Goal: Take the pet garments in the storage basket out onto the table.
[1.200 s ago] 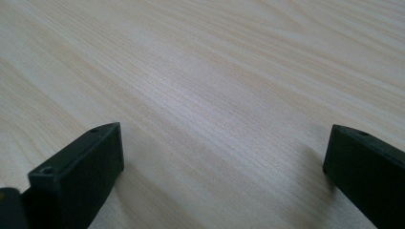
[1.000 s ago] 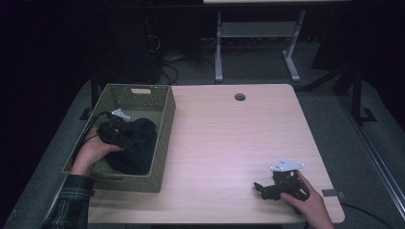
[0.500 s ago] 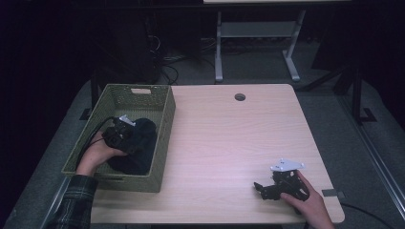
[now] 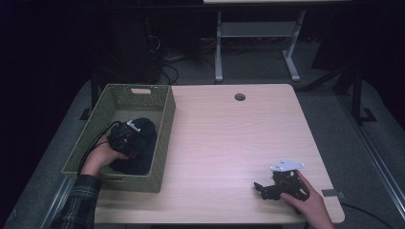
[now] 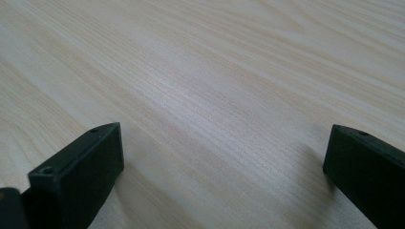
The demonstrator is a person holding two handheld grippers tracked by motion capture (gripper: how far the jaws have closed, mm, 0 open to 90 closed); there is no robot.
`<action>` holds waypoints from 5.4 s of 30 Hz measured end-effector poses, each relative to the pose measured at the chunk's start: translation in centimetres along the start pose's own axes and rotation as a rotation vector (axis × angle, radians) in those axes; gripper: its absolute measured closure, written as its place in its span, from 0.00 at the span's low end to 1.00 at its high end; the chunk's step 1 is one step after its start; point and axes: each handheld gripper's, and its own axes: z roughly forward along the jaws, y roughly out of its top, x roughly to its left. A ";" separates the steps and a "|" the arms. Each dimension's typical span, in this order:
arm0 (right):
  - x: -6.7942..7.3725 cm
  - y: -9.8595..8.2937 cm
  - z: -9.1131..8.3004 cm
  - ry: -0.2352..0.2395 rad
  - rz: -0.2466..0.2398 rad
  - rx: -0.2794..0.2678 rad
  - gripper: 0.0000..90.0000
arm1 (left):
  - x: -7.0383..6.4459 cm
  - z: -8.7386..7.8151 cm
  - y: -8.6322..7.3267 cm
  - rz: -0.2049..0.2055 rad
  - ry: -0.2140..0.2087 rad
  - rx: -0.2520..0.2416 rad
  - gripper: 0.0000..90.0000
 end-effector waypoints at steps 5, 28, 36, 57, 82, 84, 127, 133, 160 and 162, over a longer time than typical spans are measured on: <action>0.0 0.0 0.0 0.000 0.000 0.000 0.00 | 0.1 -0.4 -0.1 -0.035 0.008 -0.012 0.64; -0.1 0.0 0.0 0.000 -0.005 -0.002 0.00 | 0.7 -6.6 -0.3 -0.182 0.000 -0.261 0.77; -0.1 0.0 0.0 0.001 -0.006 -0.002 0.00 | 0.4 -9.6 0.5 -0.173 -0.013 -0.330 0.77; 0.0 0.0 0.0 0.001 -0.001 -0.001 0.00 | -1.1 -15.8 4.0 -0.110 -0.028 -0.458 0.77; 0.0 0.0 0.0 0.002 0.001 -0.003 0.00 | -4.6 -17.6 8.3 -0.024 -0.119 -0.545 0.77; 0.0 0.0 0.0 0.002 0.002 -0.002 0.00 | -4.9 -17.6 8.8 -0.015 -0.124 -0.550 0.77; 0.0 0.0 0.0 0.001 -0.002 -0.003 0.00 | -12.7 -9.9 17.9 0.088 -0.270 -0.490 0.77; 0.0 0.0 0.0 0.001 -0.001 -0.004 0.00 | -14.3 -7.5 19.3 0.100 -0.279 -0.455 0.77; 0.0 0.0 0.0 0.004 0.002 0.001 0.00 | -19.7 5.7 22.7 0.103 -0.316 -0.272 0.74; 0.0 0.0 0.0 0.004 -0.001 -0.001 0.00 | -19.9 6.3 22.8 0.108 -0.312 -0.263 0.71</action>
